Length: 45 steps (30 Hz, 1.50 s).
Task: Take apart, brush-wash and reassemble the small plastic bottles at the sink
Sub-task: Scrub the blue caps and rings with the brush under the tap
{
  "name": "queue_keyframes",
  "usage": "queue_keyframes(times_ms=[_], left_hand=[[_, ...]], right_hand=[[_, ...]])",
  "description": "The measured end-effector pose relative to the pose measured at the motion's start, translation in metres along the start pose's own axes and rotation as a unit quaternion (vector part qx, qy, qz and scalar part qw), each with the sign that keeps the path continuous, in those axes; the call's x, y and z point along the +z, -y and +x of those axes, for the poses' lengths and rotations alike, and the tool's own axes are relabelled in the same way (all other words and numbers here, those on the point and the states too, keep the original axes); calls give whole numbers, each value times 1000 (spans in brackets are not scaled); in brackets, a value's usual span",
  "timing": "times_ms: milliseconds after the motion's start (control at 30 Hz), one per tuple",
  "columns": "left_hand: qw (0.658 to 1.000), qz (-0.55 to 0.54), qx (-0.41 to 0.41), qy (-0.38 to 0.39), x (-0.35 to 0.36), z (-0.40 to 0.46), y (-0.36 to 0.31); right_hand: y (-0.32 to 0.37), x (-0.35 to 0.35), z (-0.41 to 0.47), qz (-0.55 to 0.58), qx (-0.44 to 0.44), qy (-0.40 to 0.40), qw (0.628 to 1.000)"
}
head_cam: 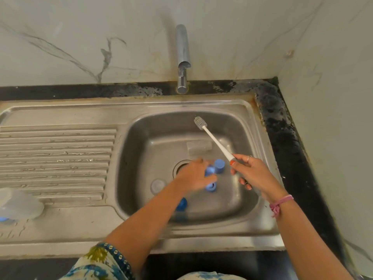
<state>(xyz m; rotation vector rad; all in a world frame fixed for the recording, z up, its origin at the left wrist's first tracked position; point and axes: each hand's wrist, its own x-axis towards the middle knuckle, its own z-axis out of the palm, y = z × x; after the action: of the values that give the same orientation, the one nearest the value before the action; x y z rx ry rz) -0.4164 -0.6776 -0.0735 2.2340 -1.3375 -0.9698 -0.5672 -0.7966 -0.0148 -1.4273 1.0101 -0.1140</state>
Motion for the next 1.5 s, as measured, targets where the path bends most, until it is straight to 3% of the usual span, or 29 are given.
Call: queue_keyframes(times_ms=[67,167,333,467,600,767,933,1067,1167,1400,1500], left_hand=[[996,-50,-11,-67,-43,12,-3],[991,-23,-9,-132,-105,33,-12],[985,69,-67,-141,-173,69,-28],[979,120,-131,-104,-187,82,-17],[977,-25,-171,-122,-185,85,-13],[940,-246,-210,-107,-168,69,-3],[846,-478,-165,-168,-143,70,-1],[837,-493,-52,-231,-121,59,1],[837,-469,-12,-281,-117,52,7],[833,-463,4,-304,-120,42,11],[805,-518,-3,-290,-121,39,6]], right_hand=[[5,1,-4,16,-8,-7,1000],[10,4,-10,44,-15,-33,998],[14,12,-17,82,-11,-63,995],[18,14,-16,70,-6,-67,995],[23,20,-14,66,-6,-79,995],[25,25,-12,76,-4,-88,993],[21,28,-13,86,-3,-82,993],[19,30,-17,85,-2,-83,993],[17,29,-20,81,0,-81,993],[17,27,-24,63,-8,-72,995],[17,27,-27,59,-15,-72,996]])
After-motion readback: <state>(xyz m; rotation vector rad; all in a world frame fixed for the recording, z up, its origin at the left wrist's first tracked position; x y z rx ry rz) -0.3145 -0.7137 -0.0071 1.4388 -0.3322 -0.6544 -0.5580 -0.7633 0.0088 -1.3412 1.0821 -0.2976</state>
